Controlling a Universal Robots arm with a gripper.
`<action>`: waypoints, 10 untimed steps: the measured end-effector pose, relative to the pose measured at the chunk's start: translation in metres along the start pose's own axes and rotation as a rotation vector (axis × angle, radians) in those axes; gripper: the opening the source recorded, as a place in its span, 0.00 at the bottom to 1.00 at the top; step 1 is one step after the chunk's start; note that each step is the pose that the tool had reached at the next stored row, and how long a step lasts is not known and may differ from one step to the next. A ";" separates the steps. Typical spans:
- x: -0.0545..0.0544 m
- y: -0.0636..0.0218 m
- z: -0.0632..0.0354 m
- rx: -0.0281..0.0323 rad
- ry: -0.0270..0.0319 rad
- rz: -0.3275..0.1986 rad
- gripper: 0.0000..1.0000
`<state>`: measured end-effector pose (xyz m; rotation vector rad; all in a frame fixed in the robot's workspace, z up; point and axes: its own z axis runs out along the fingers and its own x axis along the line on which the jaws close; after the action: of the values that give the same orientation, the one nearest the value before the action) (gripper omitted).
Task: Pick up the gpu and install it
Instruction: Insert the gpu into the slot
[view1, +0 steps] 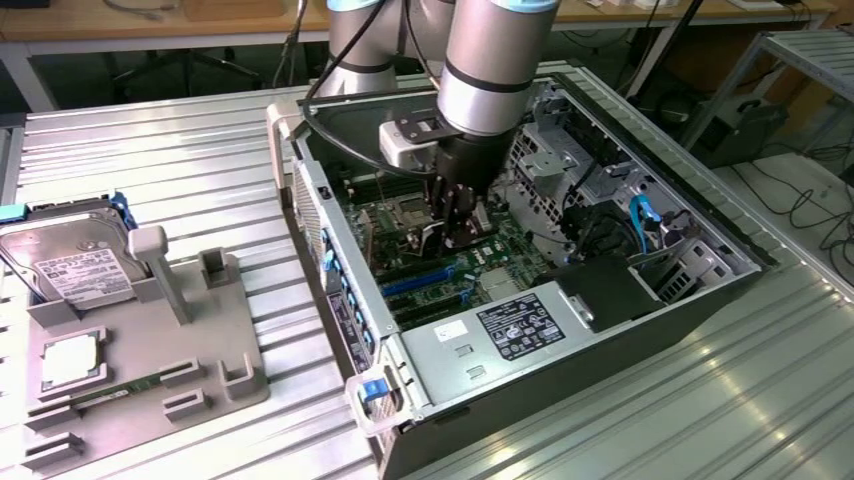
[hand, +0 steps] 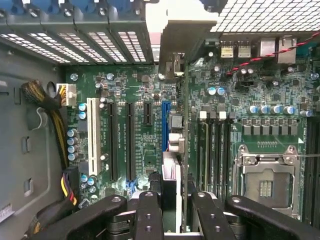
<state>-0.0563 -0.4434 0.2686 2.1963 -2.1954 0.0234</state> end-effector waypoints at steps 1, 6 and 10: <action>0.001 0.0000 0.0005 0.0000 -0.0002 0.000 0.28; 0.003 0.0033 0.0013 -0.0001 -0.0001 0.000 0.28; 0.005 0.0043 0.0017 -0.0001 0.0000 0.000 0.28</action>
<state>-0.0606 -0.4485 0.2671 2.1963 -2.1953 0.0234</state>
